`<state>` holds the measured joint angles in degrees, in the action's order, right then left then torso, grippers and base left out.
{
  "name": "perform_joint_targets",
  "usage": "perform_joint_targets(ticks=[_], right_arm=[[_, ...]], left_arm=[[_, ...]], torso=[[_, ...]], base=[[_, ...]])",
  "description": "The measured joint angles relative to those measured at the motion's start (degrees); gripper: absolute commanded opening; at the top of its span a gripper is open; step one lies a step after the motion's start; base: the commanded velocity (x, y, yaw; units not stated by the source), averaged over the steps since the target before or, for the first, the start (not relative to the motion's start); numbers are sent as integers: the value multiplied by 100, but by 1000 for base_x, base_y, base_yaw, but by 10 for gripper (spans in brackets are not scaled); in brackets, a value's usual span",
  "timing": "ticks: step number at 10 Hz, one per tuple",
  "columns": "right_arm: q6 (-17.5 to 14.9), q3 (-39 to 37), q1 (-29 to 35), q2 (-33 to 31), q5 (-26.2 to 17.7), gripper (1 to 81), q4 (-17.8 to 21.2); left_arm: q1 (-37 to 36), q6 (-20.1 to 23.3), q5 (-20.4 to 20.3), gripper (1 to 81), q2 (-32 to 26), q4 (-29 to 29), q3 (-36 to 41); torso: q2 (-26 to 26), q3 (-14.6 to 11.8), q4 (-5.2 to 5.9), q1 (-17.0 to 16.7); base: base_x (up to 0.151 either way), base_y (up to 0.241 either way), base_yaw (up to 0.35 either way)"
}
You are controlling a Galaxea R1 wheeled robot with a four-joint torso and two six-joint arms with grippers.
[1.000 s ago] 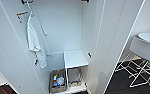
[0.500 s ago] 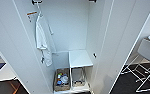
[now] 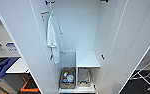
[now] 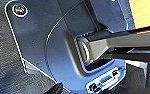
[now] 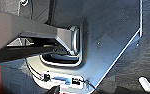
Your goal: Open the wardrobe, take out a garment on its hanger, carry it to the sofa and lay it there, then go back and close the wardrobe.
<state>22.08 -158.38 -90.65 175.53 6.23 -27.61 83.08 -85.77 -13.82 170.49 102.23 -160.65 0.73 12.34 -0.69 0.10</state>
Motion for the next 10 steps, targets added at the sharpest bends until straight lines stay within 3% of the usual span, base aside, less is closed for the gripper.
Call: perform_joint_targets(ticks=[4, 10], right_arm=[[0, 0, -11, 0, -9, 811, -2], [0, -2, 2, 0, 10, 811, 2]], left_arm=[[-1, -2, 2, 811, 2, -2, 0], [-15, -11, -4, 811, 16, -2, 1]], torso=[[0, 0, 0, 0], [0, 0, 0, 0]], base=[[0, 0, 170], [0, -17, 0]])
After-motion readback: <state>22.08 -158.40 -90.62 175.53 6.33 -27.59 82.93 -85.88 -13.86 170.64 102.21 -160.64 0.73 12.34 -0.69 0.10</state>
